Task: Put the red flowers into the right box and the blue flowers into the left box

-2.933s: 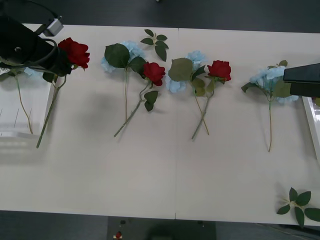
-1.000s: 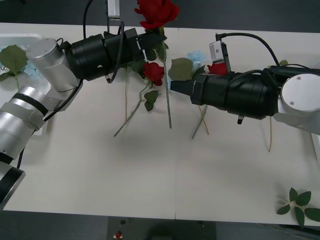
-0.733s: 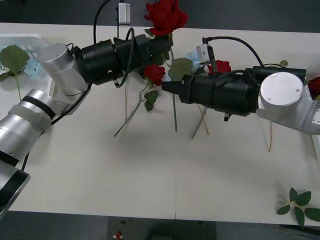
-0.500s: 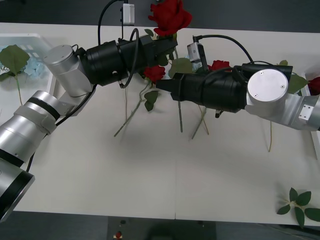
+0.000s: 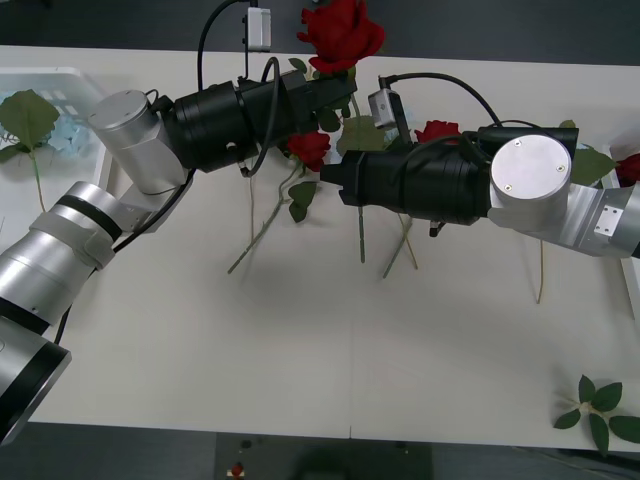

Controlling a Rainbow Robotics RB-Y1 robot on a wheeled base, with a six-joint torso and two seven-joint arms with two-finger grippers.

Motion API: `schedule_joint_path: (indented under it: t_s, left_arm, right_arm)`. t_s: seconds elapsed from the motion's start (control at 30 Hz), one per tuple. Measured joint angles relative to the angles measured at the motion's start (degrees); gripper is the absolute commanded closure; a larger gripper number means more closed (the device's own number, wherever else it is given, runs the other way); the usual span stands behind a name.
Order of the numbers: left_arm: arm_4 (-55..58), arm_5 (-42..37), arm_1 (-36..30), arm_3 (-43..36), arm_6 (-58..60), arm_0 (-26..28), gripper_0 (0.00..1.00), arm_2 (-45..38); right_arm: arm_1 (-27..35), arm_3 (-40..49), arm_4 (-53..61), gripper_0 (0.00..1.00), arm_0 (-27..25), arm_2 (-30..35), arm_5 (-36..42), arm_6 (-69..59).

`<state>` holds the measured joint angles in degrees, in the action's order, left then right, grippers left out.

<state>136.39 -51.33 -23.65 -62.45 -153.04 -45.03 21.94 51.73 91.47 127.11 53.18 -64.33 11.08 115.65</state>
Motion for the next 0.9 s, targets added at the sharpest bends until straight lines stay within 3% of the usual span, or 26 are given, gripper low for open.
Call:
schedule_joint_path:
  t_s: [0.03, 0.07, 0.1, 0.53, 0.9]
  left_arm:
    - [0.00, 0.00, 0.00, 0.00, 0.00, 0.00, 0.94, 0.00]
    - [0.00, 0.00, 0.00, 0.00, 0.00, 0.00, 0.59, 0.00]
    - [0.00, 0.00, 0.00, 0.00, 0.00, 0.01, 0.01, 0.00]
    - [0.05, 0.00, 0.00, 0.00, 0.00, 0.01, 0.00, 0.00]
    - [0.09, -0.01, -0.03, 0.04, 0.00, 0.04, 0.00, -0.01]
  right_arm:
    - [0.00, 0.00, 0.04, 1.00, 0.00, 0.00, 0.00, 0.00]
    - [0.00, 0.00, 0.10, 1.00, 0.00, 0.00, 0.00, 0.00]
    - [0.00, 0.00, 0.25, 1.00, 0.00, 0.00, 0.00, 0.00]
    - [3.87, 2.42, 4.50, 1.00, 0.00, 0.00, 0.00, 0.00]
    - [26.68, 16.48, 14.15, 1.00, 0.02, 0.00, 2.29, -0.01]
